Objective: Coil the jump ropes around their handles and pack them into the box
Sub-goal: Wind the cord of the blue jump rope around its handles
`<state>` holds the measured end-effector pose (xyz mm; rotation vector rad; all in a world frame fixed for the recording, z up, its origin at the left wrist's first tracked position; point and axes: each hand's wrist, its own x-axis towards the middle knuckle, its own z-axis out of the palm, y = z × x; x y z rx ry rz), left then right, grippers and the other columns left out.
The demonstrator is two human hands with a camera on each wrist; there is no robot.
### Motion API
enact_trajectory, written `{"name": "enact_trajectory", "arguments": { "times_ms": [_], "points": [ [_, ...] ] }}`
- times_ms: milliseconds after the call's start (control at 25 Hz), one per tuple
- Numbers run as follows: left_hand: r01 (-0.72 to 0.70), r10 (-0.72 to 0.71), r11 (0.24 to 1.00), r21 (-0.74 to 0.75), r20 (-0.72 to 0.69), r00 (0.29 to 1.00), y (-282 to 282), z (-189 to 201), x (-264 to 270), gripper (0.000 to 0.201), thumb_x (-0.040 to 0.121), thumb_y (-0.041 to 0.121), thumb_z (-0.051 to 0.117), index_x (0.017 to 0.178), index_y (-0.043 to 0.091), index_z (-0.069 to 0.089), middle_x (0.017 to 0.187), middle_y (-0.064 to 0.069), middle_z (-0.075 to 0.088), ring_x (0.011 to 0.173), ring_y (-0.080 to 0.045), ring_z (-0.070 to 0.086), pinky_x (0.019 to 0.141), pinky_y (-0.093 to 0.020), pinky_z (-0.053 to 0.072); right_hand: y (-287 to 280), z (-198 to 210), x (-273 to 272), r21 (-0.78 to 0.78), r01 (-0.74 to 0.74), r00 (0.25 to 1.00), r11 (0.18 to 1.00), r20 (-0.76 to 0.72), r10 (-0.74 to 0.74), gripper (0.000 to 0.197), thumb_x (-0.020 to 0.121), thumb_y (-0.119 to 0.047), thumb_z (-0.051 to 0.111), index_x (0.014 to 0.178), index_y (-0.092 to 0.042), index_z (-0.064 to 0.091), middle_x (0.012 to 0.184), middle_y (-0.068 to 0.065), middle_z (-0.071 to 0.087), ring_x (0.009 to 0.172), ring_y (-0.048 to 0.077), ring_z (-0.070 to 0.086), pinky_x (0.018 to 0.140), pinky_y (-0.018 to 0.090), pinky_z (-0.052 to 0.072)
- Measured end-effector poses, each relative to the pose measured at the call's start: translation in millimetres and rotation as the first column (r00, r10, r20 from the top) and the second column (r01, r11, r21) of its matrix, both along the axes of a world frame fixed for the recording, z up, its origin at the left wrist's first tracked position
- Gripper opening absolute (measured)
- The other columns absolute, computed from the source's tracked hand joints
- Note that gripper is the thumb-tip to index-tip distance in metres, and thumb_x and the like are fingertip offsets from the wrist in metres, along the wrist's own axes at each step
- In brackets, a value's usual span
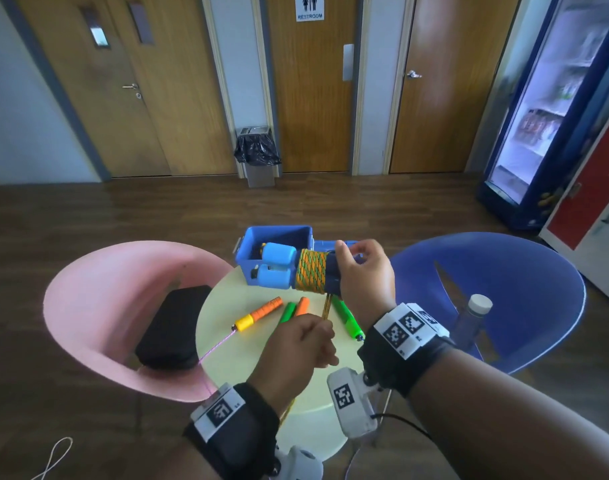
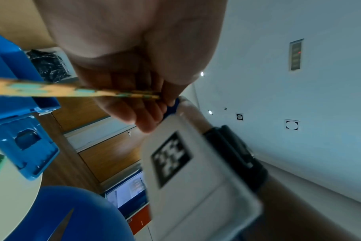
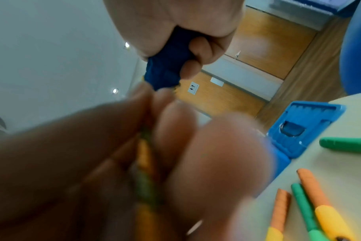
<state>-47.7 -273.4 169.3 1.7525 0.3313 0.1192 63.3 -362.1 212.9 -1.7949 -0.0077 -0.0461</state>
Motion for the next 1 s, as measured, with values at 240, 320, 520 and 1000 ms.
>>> {"name": "enact_trajectory", "arguments": {
  "times_ms": [240,320,520,1000],
  "points": [
    [0.141,-0.141,0.887,0.440,-0.033,0.989,20,17,-4,0.026,0.094,0.029,0.063,0.068,0.024,0.060,0.051,0.011,0.046,0.049,-0.007,0.041,0.053,-0.023,0.034,-20,-18,8,-0.556,-0.061,0.932,0.829,0.266,0.247,0.033,0.095,-0.051,0.051,0.086,-0.021,0.042,0.064,-0.005,0.055,0.059,0.022,0.052,0.055,0.034,0.041],
    [0.178,-0.204,0.715,0.676,-0.041,0.978,30,26,0,0.022,0.089,0.036,0.066,0.072,0.026,0.057,0.055,0.006,0.047,0.055,-0.011,0.042,0.055,-0.030,0.034,-24,-22,10,-0.681,-0.068,0.894,0.730,0.282,0.347,0.033,0.096,-0.049,0.049,0.083,-0.020,0.040,0.061,-0.003,0.051,0.057,0.025,0.048,0.053,0.034,0.038],
    [0.210,-0.326,0.455,0.865,-0.058,0.944,52,39,13,0.020,0.090,0.052,0.059,0.102,0.038,0.066,0.064,0.007,0.059,0.063,-0.009,0.053,0.061,-0.033,0.045,-28,-19,5,-0.871,-0.195,0.857,0.452,0.072,0.510,0.027,0.093,-0.044,0.049,0.080,-0.021,0.042,0.064,-0.002,0.048,0.064,0.025,0.050,0.047,0.029,0.028],
    [0.343,-0.528,0.538,0.770,-0.009,0.849,51,35,10,0.041,0.082,0.061,0.051,0.078,0.024,0.068,0.063,0.000,0.059,0.063,-0.016,0.052,0.059,-0.024,0.037,-48,14,9,-0.915,-0.307,0.828,0.262,-0.121,0.547,0.022,0.094,-0.037,0.050,0.084,-0.019,0.051,0.069,-0.004,0.049,0.067,0.023,0.052,0.052,0.028,0.035]
  ]
}}
